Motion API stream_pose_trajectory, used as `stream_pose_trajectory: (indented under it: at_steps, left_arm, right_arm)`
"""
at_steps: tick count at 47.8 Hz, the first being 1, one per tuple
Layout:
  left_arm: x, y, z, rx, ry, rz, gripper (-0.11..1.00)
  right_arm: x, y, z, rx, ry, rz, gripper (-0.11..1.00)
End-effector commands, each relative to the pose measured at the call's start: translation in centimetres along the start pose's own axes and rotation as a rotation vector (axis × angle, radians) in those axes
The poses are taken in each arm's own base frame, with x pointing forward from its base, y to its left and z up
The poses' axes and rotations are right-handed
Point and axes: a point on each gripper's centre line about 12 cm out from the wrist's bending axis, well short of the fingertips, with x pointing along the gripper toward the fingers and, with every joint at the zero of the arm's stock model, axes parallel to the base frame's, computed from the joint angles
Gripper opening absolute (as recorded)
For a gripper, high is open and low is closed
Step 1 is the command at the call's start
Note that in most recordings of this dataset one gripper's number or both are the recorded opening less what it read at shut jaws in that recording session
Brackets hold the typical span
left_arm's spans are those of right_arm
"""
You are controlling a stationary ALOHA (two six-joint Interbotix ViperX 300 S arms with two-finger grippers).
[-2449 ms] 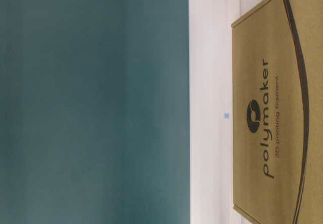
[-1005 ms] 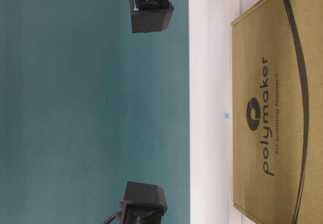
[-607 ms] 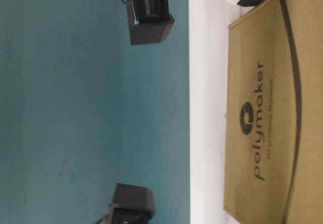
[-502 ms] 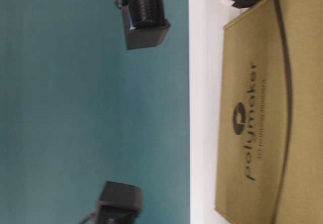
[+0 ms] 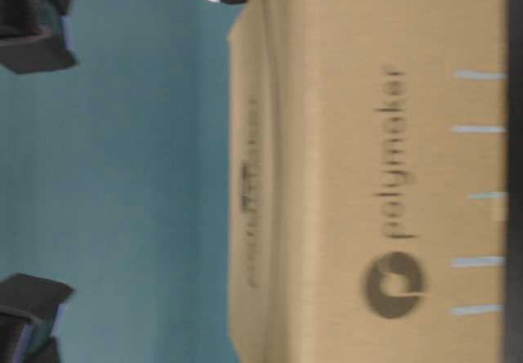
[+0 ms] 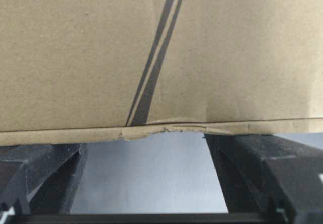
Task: Place the cardboard box on the stand after clamping it between your arms.
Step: 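Clamp the box between both grippers and lift it toward the stand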
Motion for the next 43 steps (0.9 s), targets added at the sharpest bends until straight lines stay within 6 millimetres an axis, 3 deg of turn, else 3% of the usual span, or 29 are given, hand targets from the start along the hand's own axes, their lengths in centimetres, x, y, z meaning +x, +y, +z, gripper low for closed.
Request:
stream_pose_trajectory:
  at_steps: [1,29,43]
  left_arm:
    - [-2.4,1.3,3.2,-0.016,-0.106,0.015,0.83]
    - [-2.8,8.7,3.8,-0.173,-0.136,0.13,0.83]
    - [-2.3,9.6,5.4,-0.077,-0.178,0.149,0.83]
  right_arm:
    - [-1.5,-1.2,3.0,0.023,-0.099,-0.016,0.84]
    - [-0.9,-7.0,2.9,0.136,-0.085,-0.106,0.84]
    - [-1.1,-10.6,3.2,0.046,-0.086,-0.162,0.84]
